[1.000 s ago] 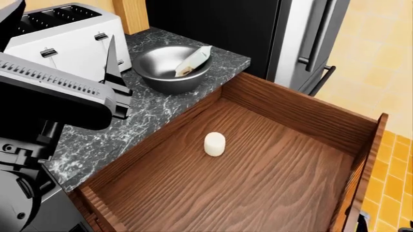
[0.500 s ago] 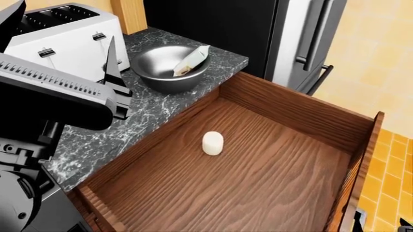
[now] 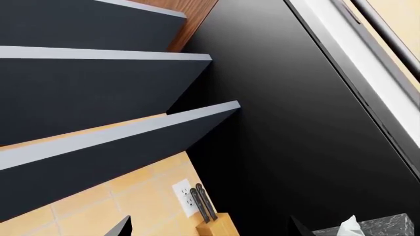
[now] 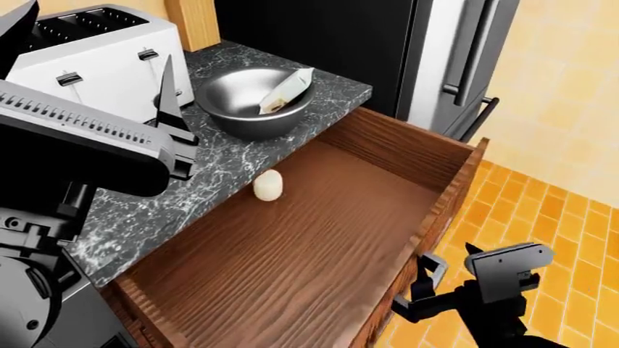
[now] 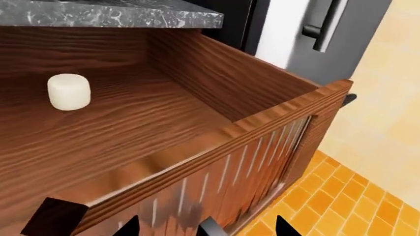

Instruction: Place the bar in the bowl and close the drawer.

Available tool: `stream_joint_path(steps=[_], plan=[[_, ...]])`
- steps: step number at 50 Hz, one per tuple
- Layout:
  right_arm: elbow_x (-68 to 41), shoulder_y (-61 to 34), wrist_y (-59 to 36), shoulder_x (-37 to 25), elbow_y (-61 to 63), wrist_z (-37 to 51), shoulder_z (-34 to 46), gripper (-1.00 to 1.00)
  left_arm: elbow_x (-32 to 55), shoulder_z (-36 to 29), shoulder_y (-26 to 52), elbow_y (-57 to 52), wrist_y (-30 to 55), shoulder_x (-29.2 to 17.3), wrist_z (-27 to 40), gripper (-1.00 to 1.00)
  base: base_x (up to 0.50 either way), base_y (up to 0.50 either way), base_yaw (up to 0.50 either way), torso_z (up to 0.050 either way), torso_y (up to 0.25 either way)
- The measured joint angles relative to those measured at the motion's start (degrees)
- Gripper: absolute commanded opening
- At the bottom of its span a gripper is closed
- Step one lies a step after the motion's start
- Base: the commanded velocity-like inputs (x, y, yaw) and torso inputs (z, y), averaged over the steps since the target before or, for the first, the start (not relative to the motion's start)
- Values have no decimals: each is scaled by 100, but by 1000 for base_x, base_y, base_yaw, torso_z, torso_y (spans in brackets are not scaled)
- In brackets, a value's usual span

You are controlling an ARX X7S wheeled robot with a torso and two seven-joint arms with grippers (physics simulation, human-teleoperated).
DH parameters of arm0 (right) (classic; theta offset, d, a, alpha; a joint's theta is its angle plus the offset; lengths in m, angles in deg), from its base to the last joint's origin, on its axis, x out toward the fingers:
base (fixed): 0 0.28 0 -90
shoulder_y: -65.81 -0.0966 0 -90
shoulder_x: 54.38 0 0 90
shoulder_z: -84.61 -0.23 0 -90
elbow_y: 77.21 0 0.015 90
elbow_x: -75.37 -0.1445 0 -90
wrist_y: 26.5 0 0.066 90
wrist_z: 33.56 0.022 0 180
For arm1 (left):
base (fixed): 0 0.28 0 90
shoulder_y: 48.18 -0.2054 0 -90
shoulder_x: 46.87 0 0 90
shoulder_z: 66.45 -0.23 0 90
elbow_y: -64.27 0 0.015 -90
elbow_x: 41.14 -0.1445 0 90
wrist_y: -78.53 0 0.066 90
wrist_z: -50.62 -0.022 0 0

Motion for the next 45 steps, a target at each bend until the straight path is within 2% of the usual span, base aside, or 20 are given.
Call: stream_joint_path(steps=[19,45], plan=[[-508,-251,-184,1131,-1127,-885,-184,100,-49,-38,-12,21,-1,23,7,100,0,0,0,0,0],[-1348,-79,-119,3026,-3722,-2742,-803,100,-50,-46,-45,16,-28,-7,12,100,0,0,0,0,0]])
